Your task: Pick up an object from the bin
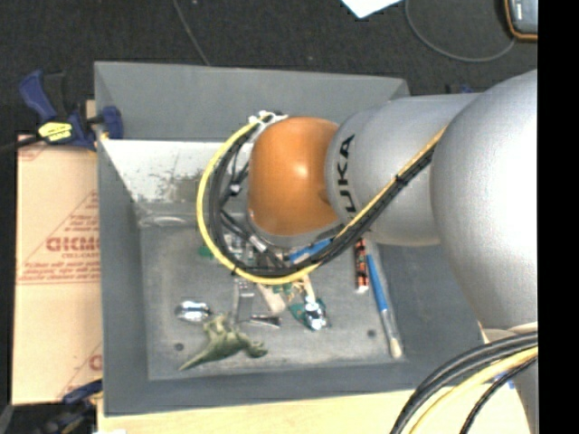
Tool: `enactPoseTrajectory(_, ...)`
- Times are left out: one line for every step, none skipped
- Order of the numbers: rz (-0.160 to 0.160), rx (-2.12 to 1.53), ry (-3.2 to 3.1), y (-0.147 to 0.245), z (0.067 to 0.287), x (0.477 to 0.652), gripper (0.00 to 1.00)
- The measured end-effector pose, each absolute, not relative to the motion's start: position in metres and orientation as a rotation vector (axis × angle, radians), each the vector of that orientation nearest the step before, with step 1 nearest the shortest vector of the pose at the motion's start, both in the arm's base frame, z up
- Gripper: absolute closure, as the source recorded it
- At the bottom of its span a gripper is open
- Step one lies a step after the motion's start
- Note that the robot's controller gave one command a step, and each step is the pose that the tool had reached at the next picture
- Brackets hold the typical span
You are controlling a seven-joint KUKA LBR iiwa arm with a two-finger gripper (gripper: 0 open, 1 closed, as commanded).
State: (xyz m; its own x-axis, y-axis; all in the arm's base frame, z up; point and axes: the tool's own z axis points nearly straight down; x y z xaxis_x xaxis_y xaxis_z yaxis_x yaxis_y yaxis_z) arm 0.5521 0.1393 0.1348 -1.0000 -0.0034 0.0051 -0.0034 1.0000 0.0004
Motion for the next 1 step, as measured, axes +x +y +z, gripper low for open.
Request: enactPoseTrajectory(-0.003,-0.002,-3.144,0.1387,0.139,0.5543,0.0)
